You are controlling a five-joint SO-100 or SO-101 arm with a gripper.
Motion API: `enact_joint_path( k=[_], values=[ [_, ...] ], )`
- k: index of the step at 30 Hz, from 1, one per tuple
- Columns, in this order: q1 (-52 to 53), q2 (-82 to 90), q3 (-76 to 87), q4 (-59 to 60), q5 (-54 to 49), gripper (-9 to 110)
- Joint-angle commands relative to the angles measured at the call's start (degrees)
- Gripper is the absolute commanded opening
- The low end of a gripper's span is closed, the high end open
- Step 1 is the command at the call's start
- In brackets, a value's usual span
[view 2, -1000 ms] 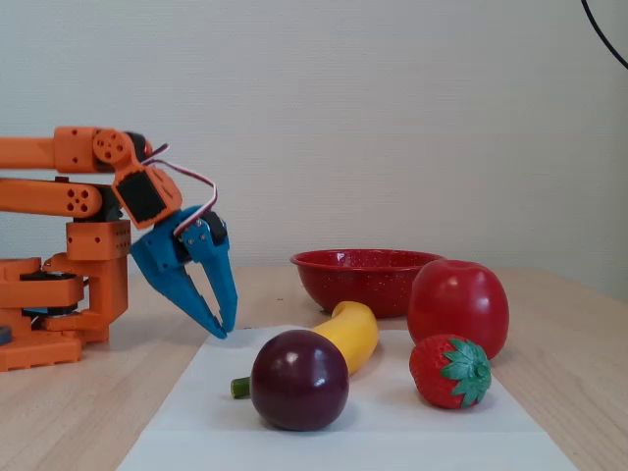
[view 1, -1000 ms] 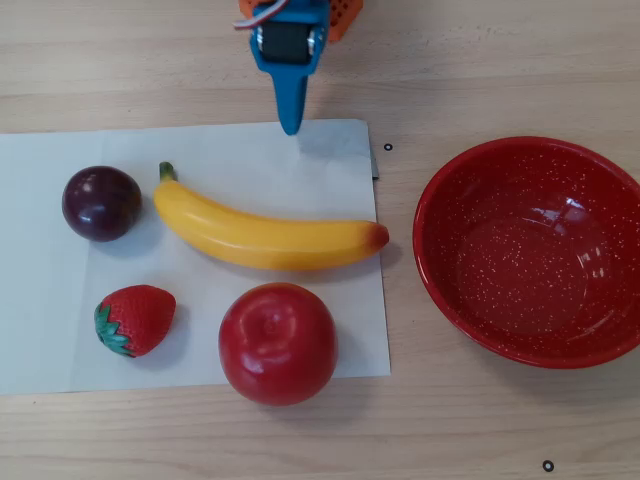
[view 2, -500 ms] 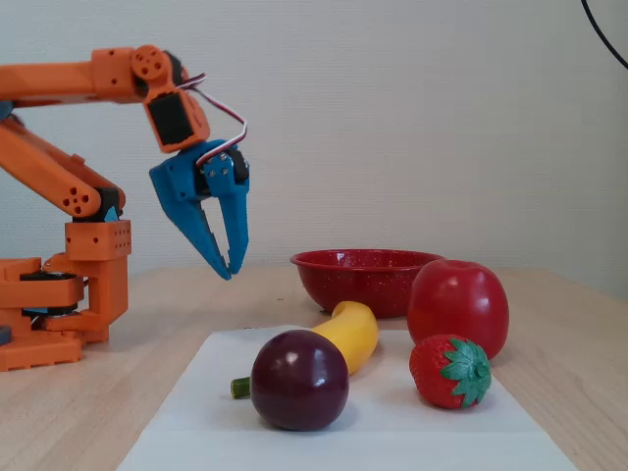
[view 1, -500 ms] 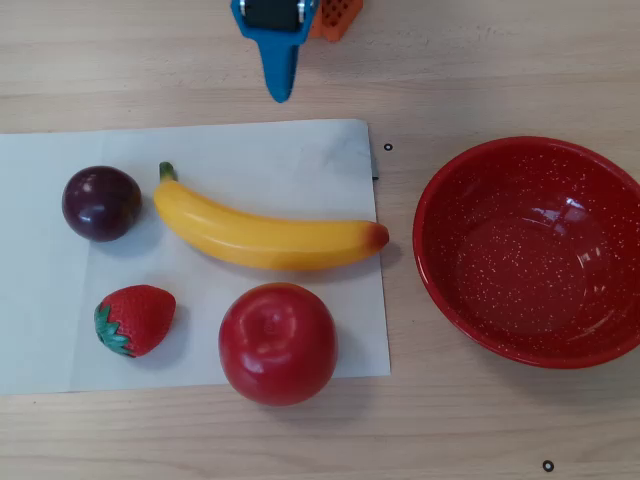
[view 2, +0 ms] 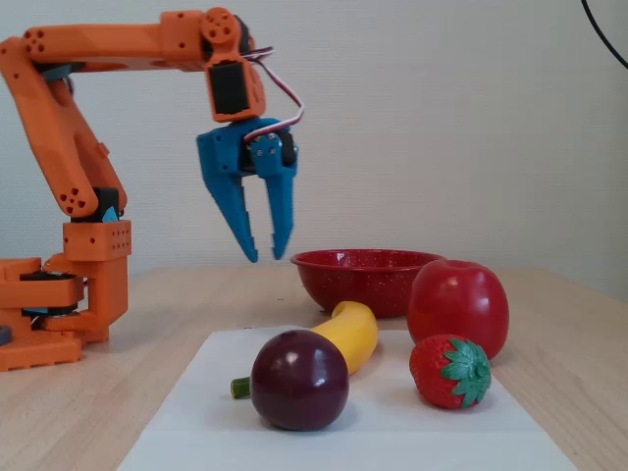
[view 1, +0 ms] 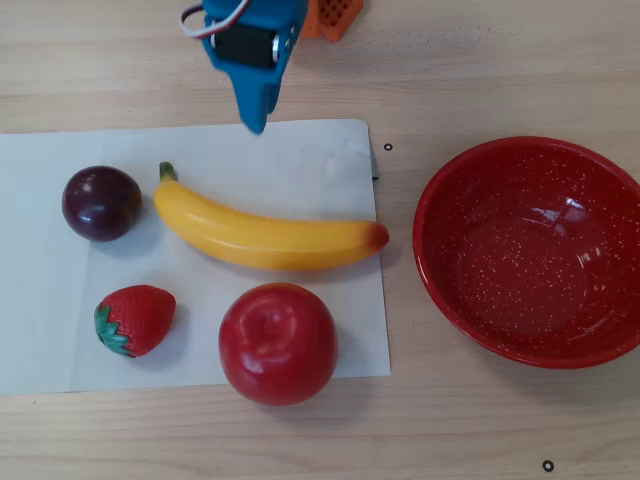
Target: Grasp the banana and put it in the red bowl
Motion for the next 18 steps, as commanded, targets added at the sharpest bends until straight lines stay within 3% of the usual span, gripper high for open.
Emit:
enact_joint_path(
  k=[1,8,18],
  values=[
    [-1.85,-0.53,-8.35,0.88,-1.76,20],
    [-2.29,-8.09,-13.18,0.70,-1.41,43],
    [-2.46,-14.68,-12.83,-0.97,-1.05,62]
  ],
)
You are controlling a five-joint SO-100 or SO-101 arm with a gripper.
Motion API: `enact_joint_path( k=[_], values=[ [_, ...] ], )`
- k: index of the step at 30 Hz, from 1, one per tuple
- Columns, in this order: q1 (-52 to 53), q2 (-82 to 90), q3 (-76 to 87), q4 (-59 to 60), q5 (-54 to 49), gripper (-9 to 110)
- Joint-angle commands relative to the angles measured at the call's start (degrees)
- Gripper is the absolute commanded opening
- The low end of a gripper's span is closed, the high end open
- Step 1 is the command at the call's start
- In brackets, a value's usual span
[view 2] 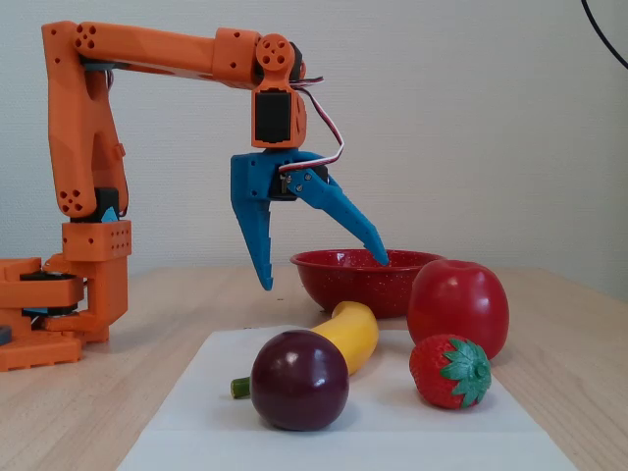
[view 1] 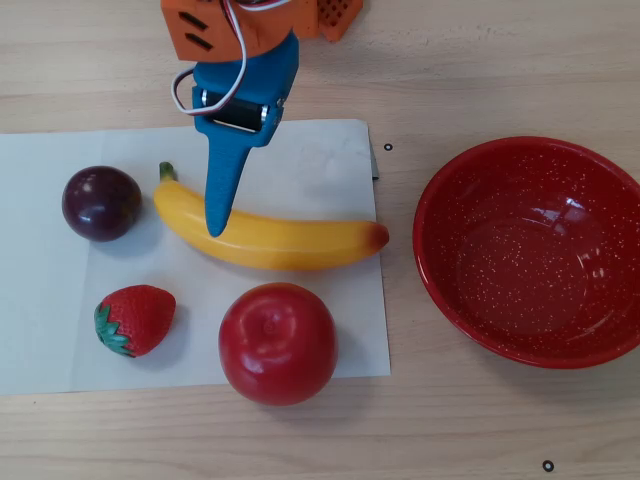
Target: Grasp the banana and put it in the red bowl
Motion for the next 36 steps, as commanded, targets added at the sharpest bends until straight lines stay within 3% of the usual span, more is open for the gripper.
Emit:
enact_joint_path(
  k=[1,27,36],
  values=[
    [-1.41,1.14,-4.92,-1.85,-0.26,63],
    [-0.53,-17.67,-9.32,-10.99,0.44,69],
    [0.18,-20.48,-10.28,-13.45,0.09,60]
  ],
)
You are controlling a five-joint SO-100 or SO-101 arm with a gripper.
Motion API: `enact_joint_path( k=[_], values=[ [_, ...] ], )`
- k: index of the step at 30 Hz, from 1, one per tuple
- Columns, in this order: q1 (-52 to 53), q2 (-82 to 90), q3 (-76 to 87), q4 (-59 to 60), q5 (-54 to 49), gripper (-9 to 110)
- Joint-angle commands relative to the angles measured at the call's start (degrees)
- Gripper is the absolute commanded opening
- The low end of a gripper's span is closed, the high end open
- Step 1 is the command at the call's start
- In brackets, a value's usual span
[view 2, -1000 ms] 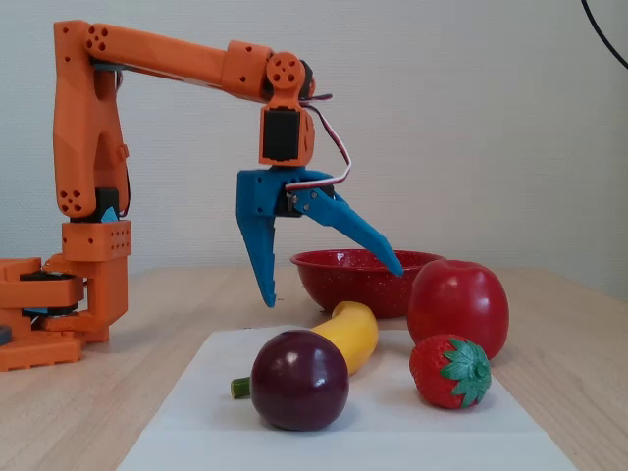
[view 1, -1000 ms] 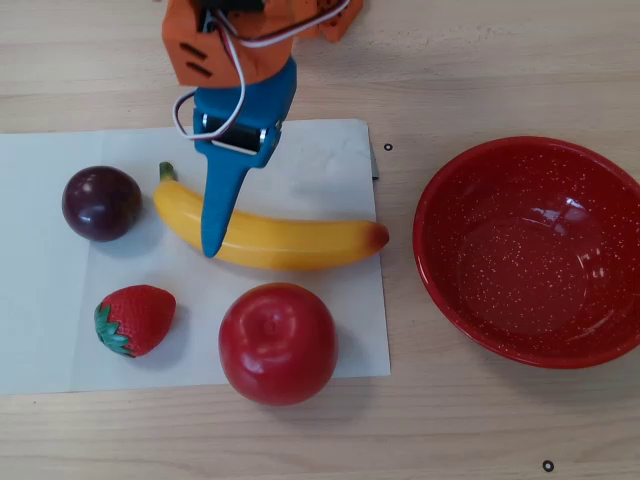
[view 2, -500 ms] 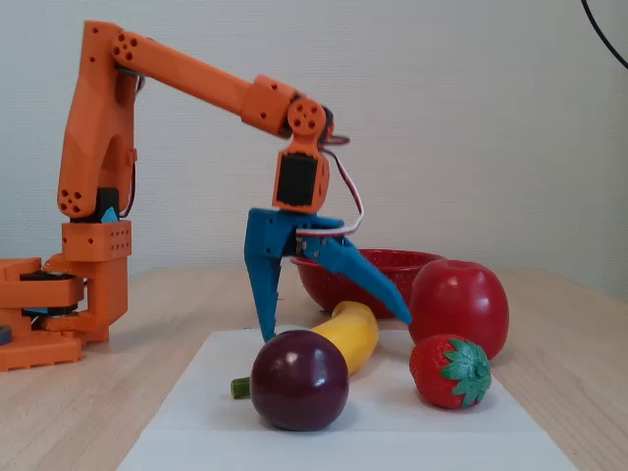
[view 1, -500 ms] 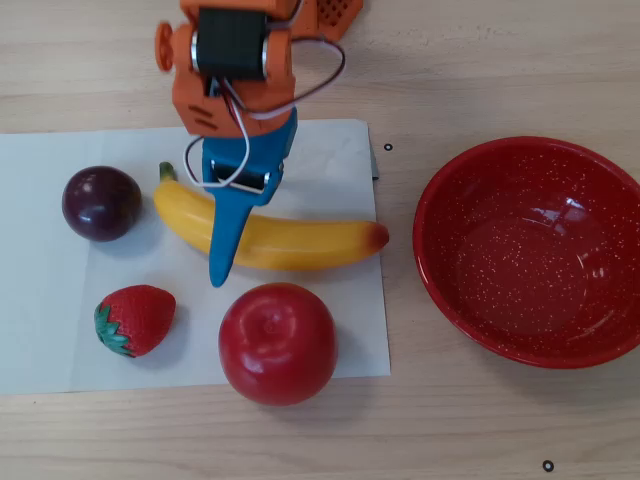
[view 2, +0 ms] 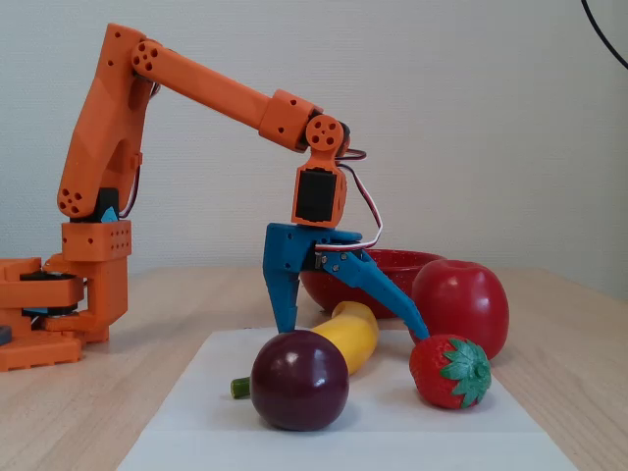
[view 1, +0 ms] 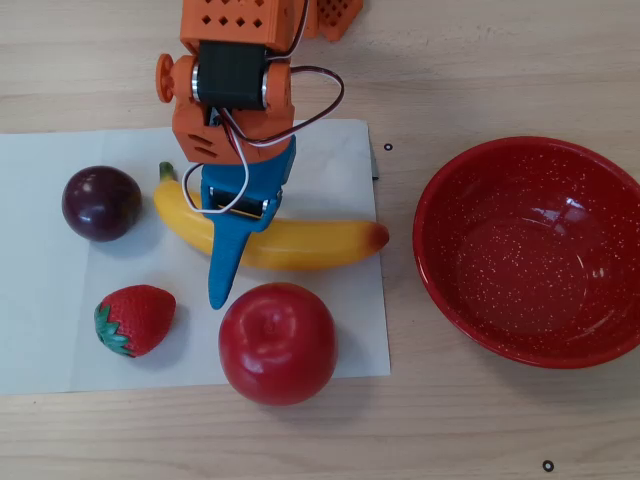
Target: Grasp the banana and put it in the red bowl
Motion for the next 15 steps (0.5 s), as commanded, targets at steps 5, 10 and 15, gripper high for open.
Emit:
enact_joint_path(
  k=[5,10,15],
  values=[
    [0.26,2.11,-3.96,-1.41,0.18,46],
    [-1.05,2.81,-4.31,-0.62,0.35,28],
    [-2.46,3.96,-4.48,0.79,0.70,11]
  ],
)
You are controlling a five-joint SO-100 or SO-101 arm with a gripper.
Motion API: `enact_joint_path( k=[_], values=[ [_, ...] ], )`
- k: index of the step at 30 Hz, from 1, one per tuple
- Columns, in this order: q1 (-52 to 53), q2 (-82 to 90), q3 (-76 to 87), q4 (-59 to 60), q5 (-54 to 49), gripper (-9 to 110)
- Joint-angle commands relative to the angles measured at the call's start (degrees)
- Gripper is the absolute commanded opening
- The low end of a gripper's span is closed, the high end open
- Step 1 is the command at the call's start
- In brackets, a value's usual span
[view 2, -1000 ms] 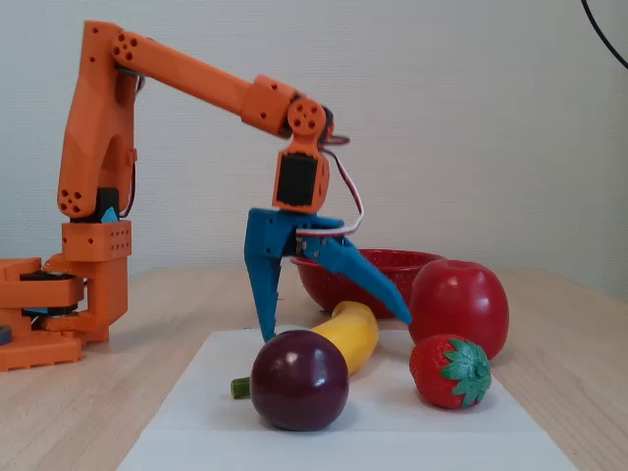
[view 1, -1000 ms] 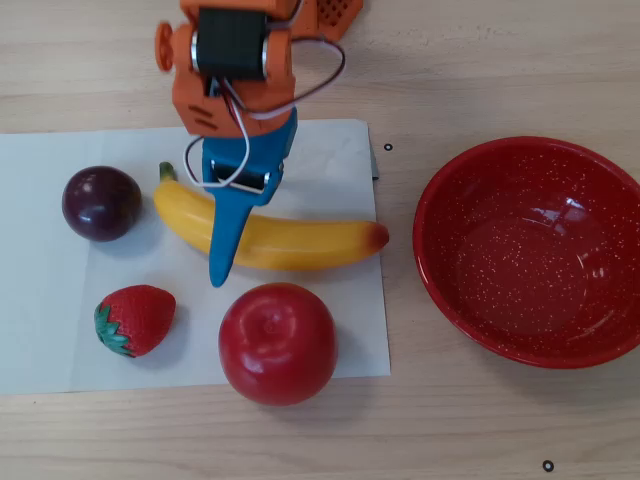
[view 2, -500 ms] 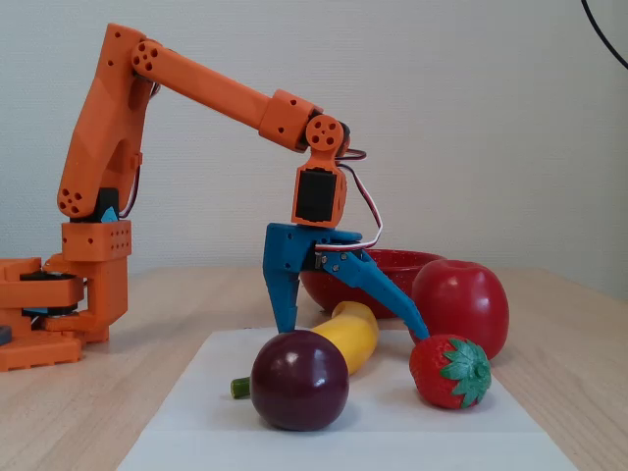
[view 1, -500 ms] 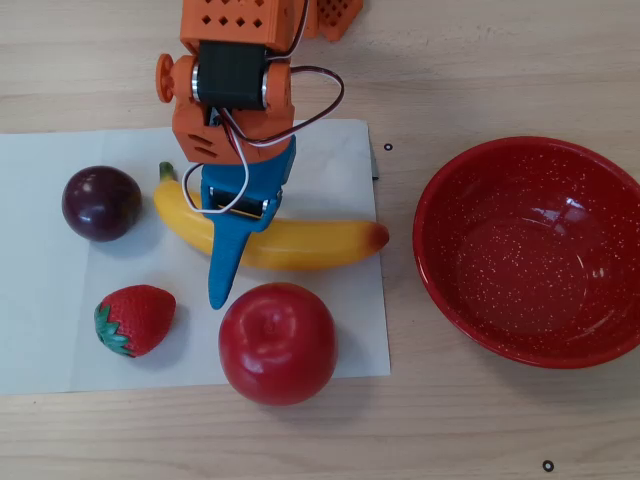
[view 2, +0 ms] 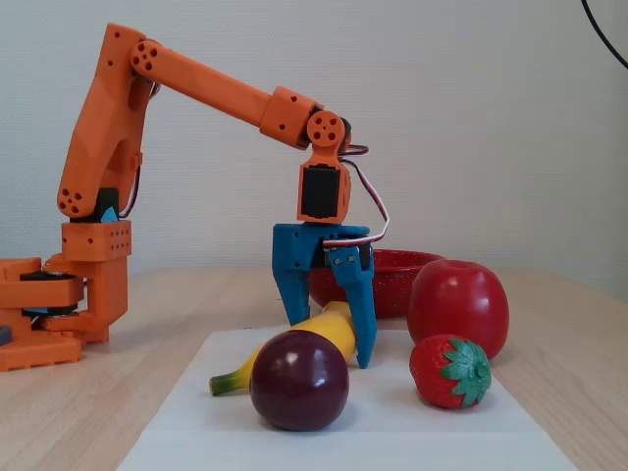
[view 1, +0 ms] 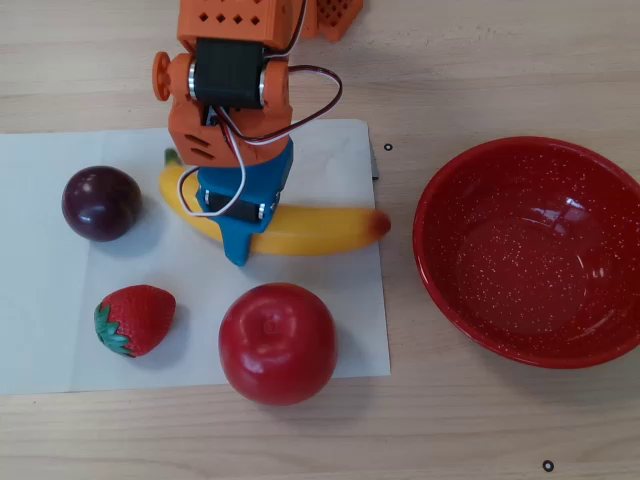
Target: Grasp the banana and put it in the red bowl
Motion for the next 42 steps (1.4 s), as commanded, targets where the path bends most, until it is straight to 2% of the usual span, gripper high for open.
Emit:
enact_joint_path(
  k=[1,3,19,29,42],
  values=[
    [-2.37,4.22,-3.52,2.29,0.44,7],
    [-2.81,4.83,-3.96,3.34,0.44,0],
    [-3.96,10.72,-22.68,29.00,-0.62,0],
    [0.09,14.06,-39.81,42.10,-2.02,0],
    [13.80,17.67,-45.44,41.92,-3.87,0]
  ],
)
